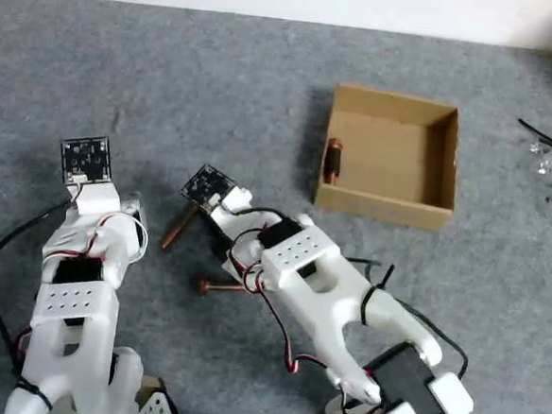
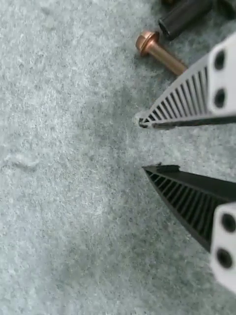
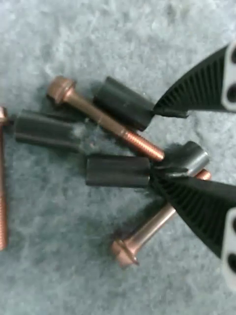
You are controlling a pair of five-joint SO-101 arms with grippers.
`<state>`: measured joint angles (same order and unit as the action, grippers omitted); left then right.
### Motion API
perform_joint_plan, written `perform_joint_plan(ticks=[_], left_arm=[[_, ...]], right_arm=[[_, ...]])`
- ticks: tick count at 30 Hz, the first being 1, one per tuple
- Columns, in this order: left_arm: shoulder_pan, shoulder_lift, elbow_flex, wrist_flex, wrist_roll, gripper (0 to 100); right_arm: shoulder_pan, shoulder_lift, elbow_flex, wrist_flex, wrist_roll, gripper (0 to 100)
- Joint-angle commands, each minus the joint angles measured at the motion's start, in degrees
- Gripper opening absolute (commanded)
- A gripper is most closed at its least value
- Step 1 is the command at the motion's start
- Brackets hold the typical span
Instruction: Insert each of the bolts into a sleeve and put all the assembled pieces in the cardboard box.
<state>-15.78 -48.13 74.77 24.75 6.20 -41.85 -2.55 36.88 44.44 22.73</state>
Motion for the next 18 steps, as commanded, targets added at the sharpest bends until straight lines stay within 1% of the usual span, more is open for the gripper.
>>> perform_joint_plan(ticks=[1,12,18], left_arm=[[-0.8,-0.9,-2.2,-1.6,0.4,13],[-0.7,-0.9,-2.2,-1.7,0.4,13],[-0.7,-0.9,-2.2,-1.6,0.4,13]], right_arm=[[0.8,1.8,0.2,-0.5,1.1,15.6],[0.5,2.1,0.2,-0.7,1.1,15.6],[2.1,2.2,0.2,-3.2,0.4,15.6]])
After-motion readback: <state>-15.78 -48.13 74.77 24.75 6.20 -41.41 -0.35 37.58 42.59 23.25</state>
